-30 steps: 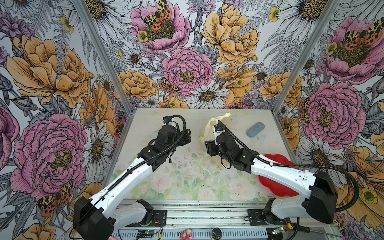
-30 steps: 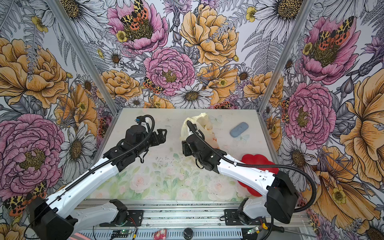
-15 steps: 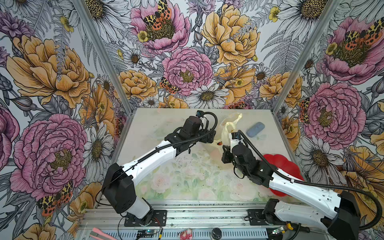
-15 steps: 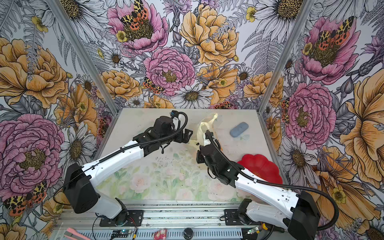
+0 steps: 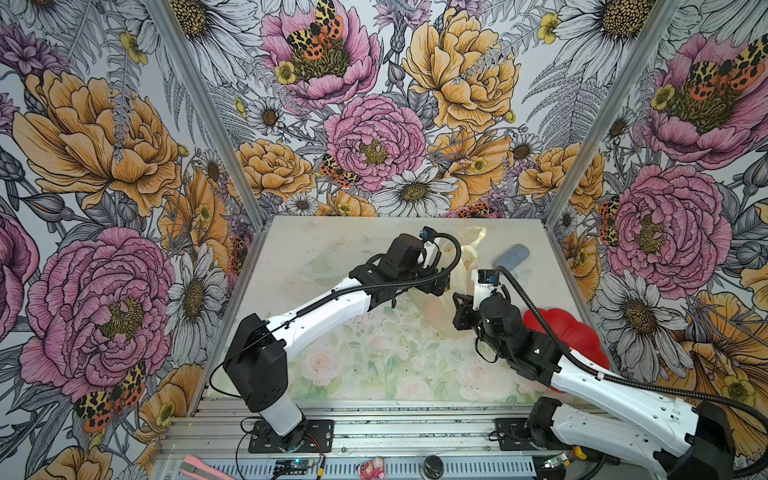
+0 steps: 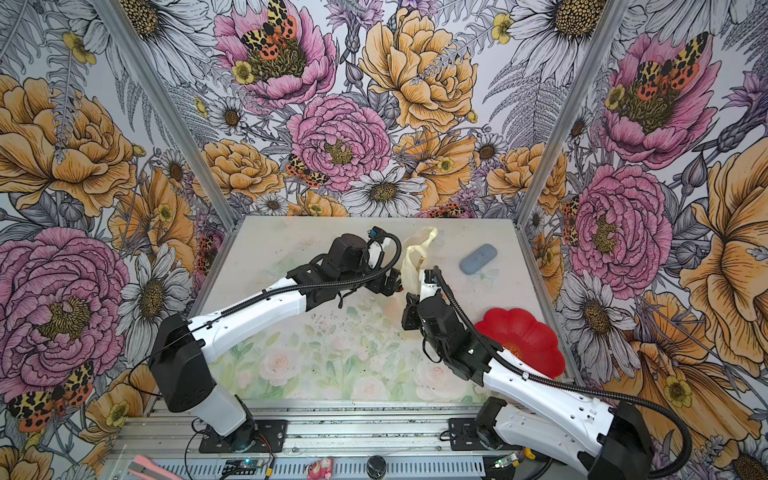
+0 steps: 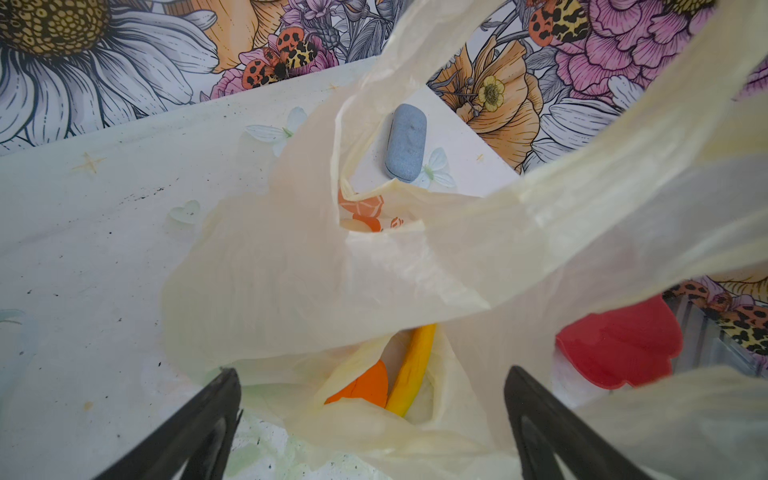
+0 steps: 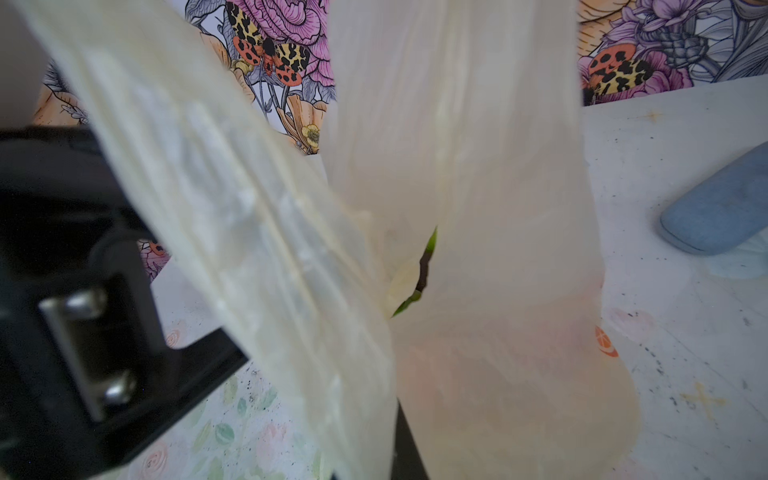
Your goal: Take the fake fruits out of the plastic bag
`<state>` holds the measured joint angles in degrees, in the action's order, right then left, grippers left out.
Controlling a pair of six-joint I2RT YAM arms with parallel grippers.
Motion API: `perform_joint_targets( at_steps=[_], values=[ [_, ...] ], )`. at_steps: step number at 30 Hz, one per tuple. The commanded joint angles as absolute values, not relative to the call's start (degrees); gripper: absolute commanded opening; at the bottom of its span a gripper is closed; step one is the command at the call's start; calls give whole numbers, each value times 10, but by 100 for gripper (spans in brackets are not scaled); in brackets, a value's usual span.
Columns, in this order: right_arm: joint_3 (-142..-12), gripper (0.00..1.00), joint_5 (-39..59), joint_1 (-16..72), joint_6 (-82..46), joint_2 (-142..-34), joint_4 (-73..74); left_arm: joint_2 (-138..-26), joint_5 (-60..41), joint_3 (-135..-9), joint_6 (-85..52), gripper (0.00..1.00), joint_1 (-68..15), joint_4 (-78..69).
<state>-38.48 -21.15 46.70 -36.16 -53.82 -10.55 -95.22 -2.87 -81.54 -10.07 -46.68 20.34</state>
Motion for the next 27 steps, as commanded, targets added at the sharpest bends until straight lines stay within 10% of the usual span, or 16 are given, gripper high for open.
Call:
perform_joint_targets(
  at_steps=[1,6,17,27],
  values=[
    [-372,7,-224,461,-378,-524,-95,-987,-35,-862,-100,99,-483,198],
    [-356,3,-237,459,-390,-508,-96,-1057,-7,-932,-124,90,-484,219],
    [-373,0,-197,384,-395,-516,-102,-1014,19,-888,-239,6,-402,176],
    [-491,0,-154,344,-340,-603,-96,-806,-4,-682,-329,0,-257,71]
  ],
)
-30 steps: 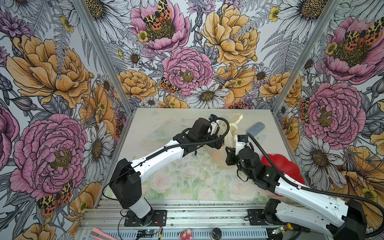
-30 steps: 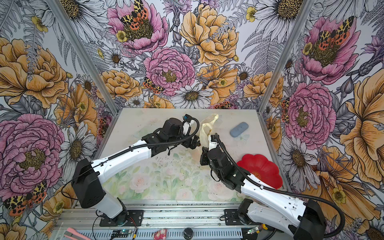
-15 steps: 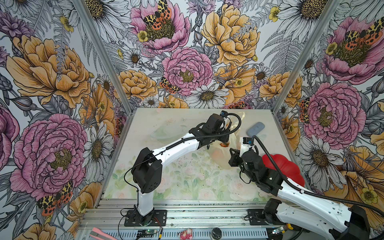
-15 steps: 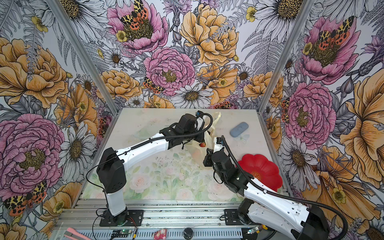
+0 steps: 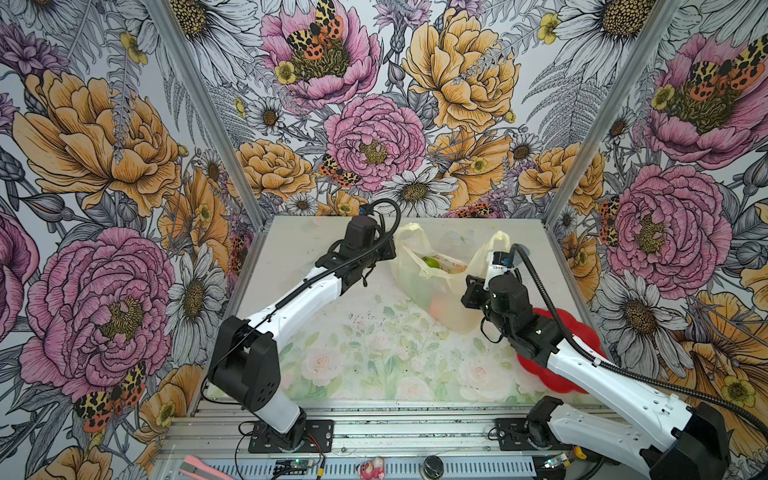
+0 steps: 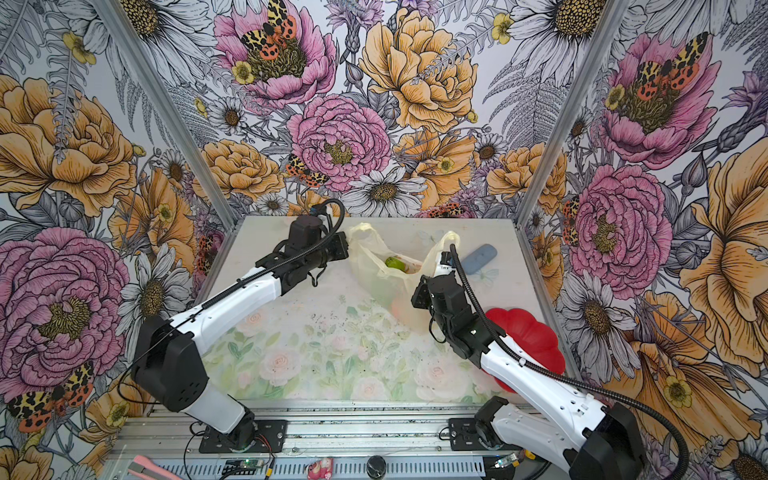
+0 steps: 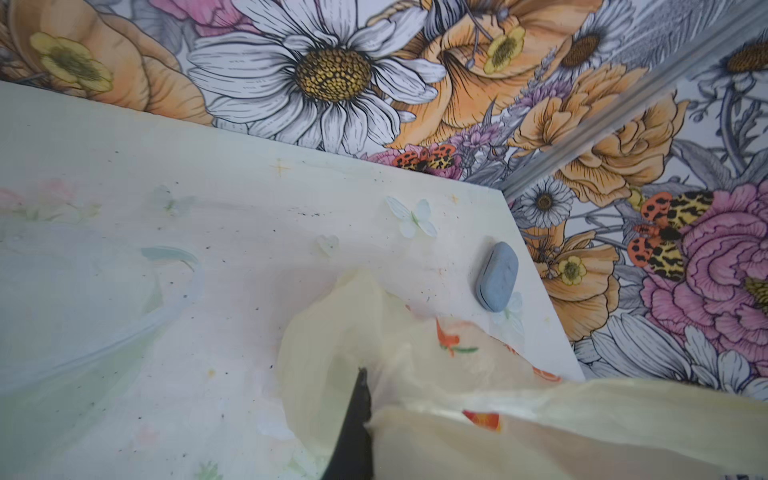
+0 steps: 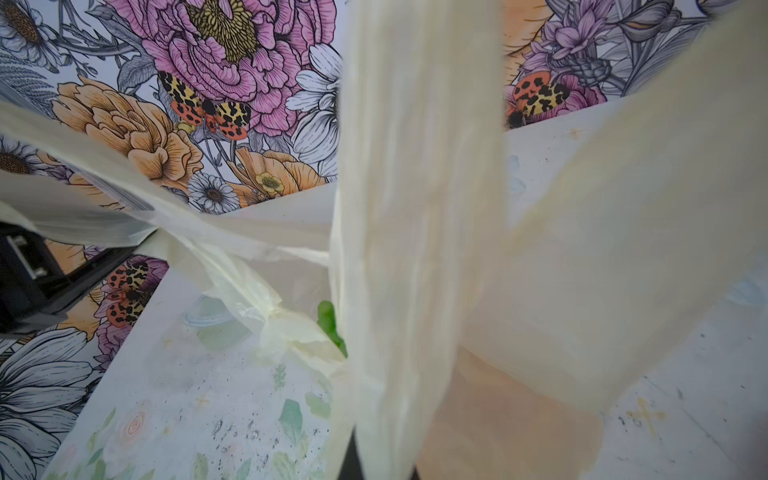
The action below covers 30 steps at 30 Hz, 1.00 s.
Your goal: Take the fake fruits out of the plastic bag
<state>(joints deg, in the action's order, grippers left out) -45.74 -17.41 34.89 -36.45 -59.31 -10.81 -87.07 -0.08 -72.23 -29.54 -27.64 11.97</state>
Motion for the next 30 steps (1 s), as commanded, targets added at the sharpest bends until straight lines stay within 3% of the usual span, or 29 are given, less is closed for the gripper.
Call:
perform_joint_targets(
  at_steps=[1,7,13,17,21,24,30],
  values=[
    [-494,0,-145,343,-337,-606,-89,-779,7,-661,-330,0,-253,74],
    [-443,0,-47,351,-337,-625,-23,-639,41,-488,-374,0,-267,74],
    [-313,0,-32,373,-379,-603,46,-623,74,-373,-420,0,-331,92],
    [-259,0,-38,397,-409,-602,72,-600,89,-321,-461,19,-347,106],
    [-252,0,-53,410,-410,-587,71,-536,188,-343,-464,47,-392,216],
    [-268,0,-54,412,-401,-587,61,-504,227,-374,-453,60,-426,278],
    [-280,0,-60,419,-399,-589,58,-490,357,-468,-465,66,-551,424]
  ],
)
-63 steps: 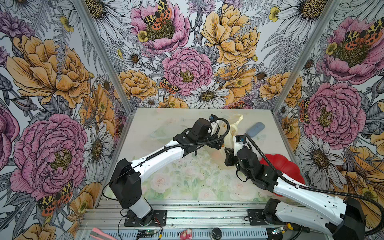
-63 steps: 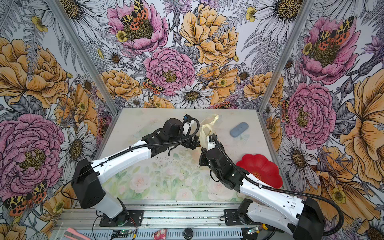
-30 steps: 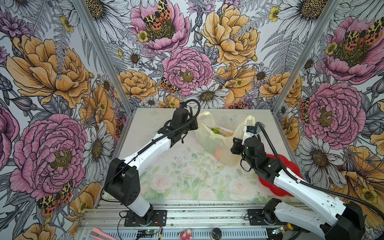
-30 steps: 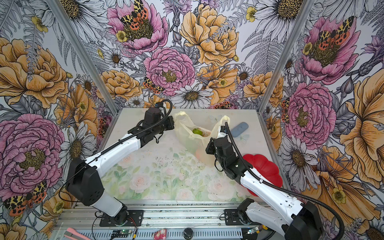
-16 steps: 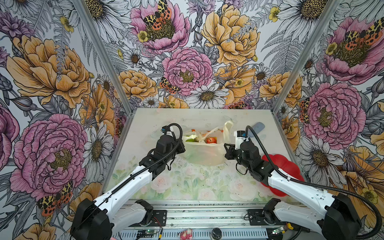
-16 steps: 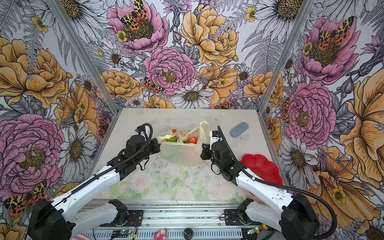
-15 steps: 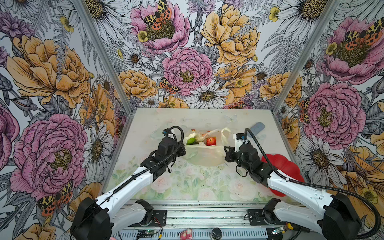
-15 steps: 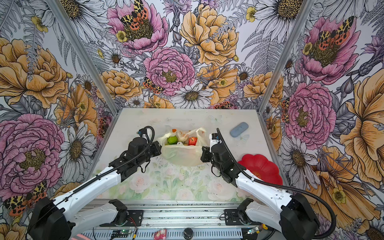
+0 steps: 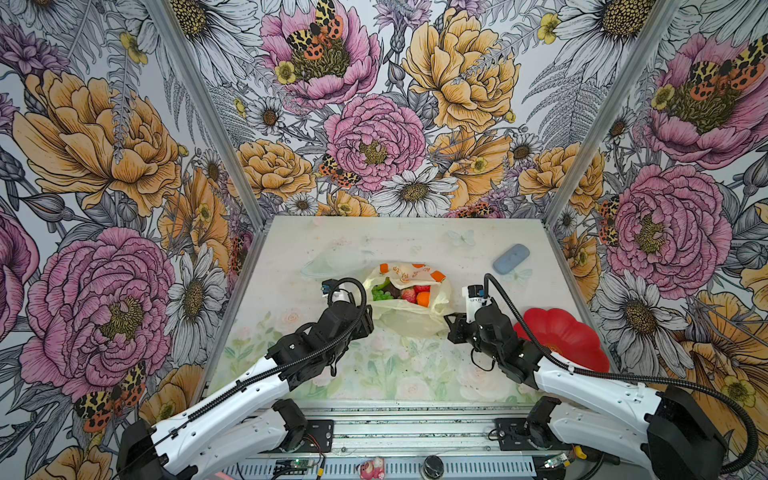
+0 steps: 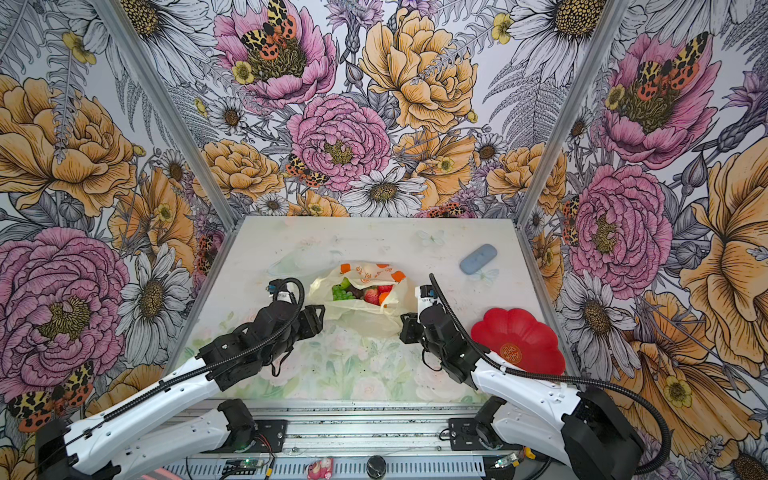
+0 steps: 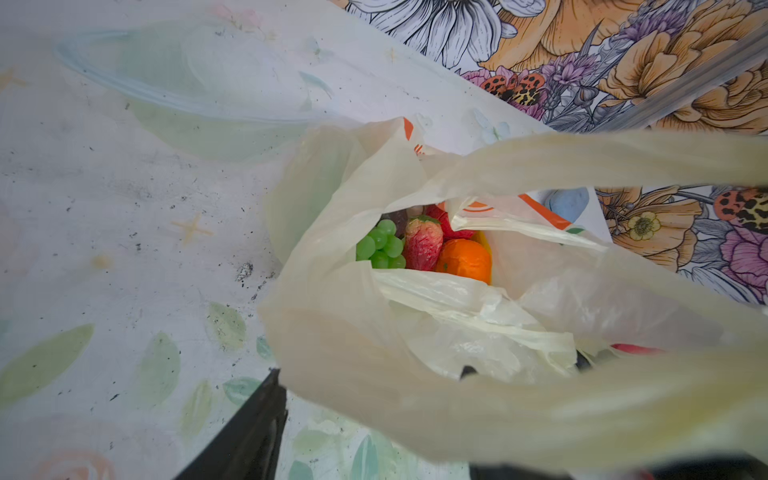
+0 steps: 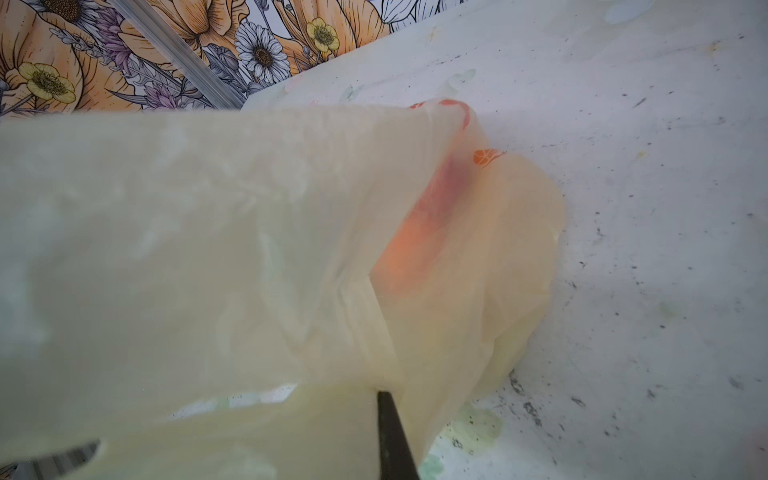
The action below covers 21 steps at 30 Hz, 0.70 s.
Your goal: Take the fake fruits out of the plastic bag
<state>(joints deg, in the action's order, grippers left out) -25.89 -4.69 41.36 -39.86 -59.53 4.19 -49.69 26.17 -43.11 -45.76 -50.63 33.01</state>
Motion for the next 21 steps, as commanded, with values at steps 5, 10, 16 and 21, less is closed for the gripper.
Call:
perform_joint_targets(
  at_steps=[5,10,16,21],
  values=[
    [-279,0,-63,421,-398,-590,58,-550,337,-546,-443,67,-621,425],
    [-279,0,-64,422,-397,-586,57,-673,259,-616,-391,67,-621,368],
    [-277,0,-69,423,-396,-572,55,-805,243,-666,-387,67,-547,371],
    [-274,0,-70,425,-395,-563,54,-868,292,-697,-387,67,-504,400]
  ],
)
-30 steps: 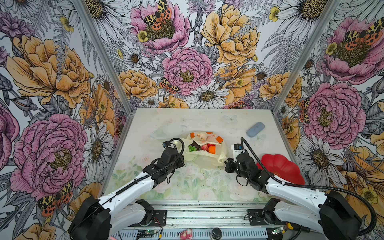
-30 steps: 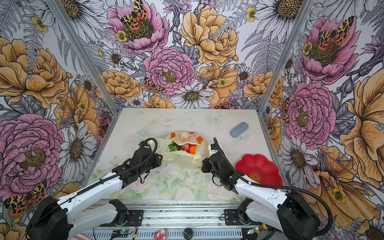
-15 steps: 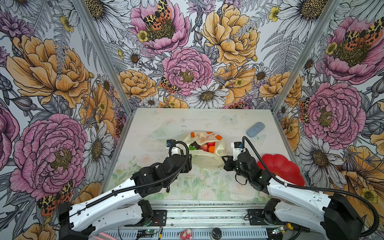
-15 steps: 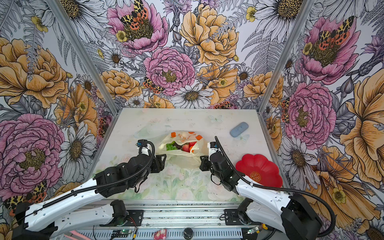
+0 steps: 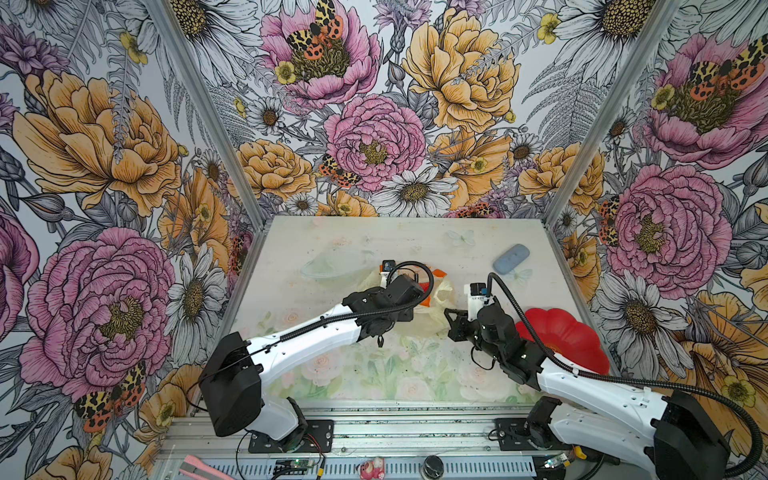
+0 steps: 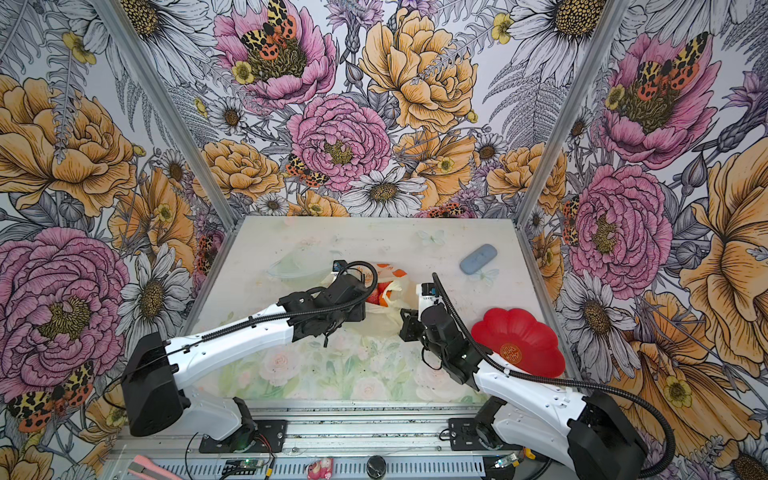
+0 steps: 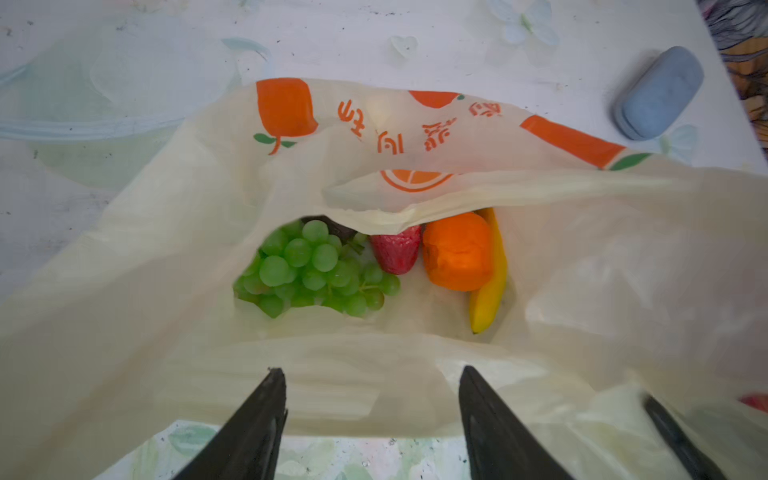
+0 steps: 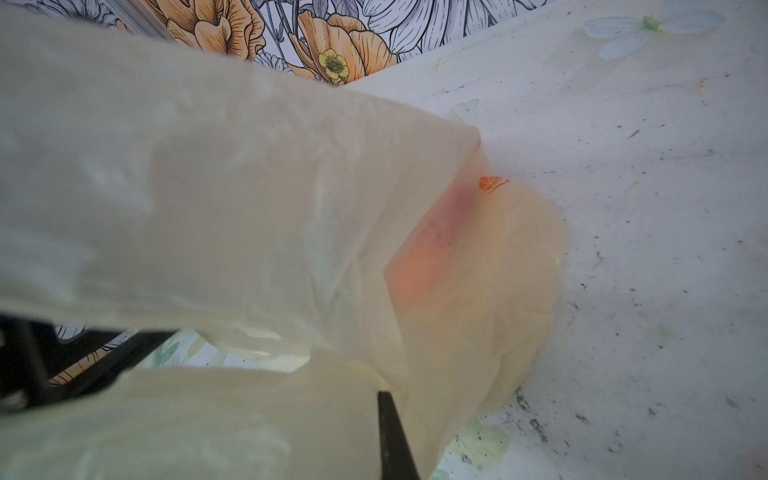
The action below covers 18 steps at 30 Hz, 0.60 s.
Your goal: Take the fake fruits out of the plastic bag
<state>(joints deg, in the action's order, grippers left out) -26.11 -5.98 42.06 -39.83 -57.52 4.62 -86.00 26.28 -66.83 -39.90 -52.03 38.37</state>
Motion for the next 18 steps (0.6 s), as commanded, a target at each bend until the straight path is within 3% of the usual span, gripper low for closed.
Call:
perform_joint_targets(
  at_steps=[1,18],
  values=[
    [-274,0,-70,424,-395,-564,54,-872,301,-699,-387,67,-498,401],
    [-273,0,-69,424,-392,-570,59,-939,375,-717,-390,90,-417,441]
  ],
)
